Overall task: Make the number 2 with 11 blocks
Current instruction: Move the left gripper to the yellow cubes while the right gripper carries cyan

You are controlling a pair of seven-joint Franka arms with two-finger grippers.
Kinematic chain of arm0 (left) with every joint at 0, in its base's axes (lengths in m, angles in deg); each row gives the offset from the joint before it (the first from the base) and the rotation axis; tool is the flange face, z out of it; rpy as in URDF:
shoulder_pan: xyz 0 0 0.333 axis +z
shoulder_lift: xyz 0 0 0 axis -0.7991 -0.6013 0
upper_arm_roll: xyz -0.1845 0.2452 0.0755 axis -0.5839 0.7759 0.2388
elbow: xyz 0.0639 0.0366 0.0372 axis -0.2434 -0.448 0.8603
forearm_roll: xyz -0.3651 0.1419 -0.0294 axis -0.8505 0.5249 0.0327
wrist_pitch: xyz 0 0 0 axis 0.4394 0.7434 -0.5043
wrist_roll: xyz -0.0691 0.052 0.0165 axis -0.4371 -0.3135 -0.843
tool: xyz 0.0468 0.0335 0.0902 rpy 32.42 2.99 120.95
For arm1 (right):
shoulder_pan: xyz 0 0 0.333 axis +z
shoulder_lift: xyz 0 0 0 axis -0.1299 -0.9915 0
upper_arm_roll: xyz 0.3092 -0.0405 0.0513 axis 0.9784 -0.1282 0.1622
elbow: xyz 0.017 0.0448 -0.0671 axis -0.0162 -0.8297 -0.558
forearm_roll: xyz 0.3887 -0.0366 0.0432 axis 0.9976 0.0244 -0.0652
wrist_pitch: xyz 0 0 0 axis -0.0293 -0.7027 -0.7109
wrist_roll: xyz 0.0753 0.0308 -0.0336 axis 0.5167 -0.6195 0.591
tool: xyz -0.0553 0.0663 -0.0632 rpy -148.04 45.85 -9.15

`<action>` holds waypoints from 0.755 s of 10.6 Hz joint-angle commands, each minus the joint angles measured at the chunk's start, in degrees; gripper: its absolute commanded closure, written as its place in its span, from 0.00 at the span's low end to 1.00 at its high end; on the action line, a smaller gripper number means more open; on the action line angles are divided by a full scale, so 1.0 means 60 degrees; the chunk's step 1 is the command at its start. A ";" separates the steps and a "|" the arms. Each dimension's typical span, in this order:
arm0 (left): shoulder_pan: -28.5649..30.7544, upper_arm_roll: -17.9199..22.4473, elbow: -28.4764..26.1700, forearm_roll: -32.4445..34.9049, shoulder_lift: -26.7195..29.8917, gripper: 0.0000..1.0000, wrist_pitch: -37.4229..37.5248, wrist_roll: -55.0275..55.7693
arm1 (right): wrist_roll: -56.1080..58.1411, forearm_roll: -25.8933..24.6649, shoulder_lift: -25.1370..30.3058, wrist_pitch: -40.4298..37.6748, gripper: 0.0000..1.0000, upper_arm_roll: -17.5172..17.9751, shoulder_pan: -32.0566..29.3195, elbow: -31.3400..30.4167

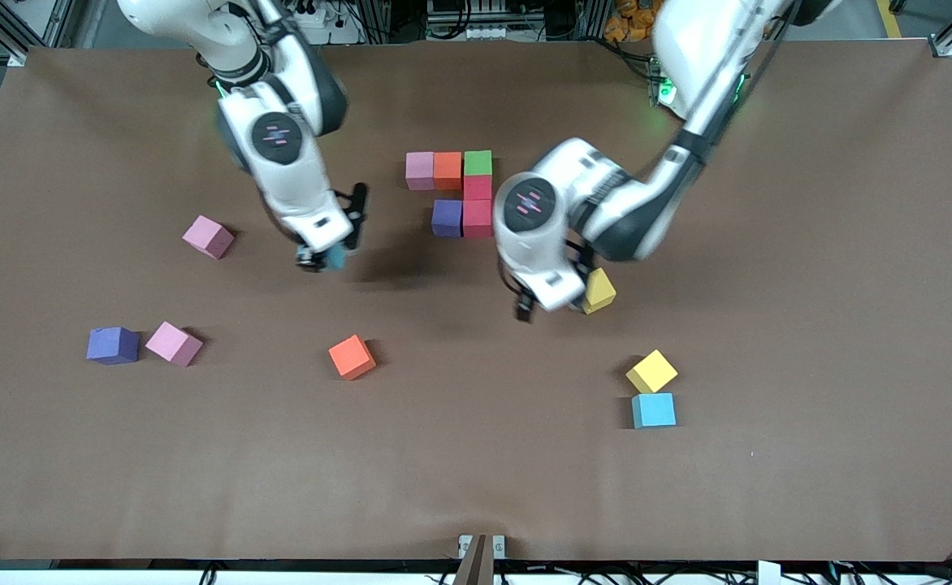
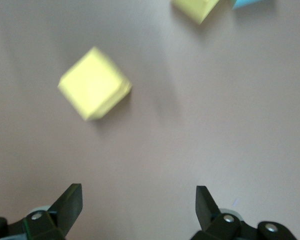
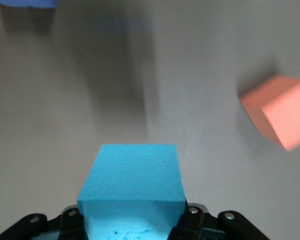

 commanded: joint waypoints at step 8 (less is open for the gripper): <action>0.3353 -0.0178 0.0015 0.0317 0.1197 0.00 0.1144 -0.5167 | -0.2308 0.1010 -0.1406 0.1115 0.66 0.0262 0.2142 -0.0335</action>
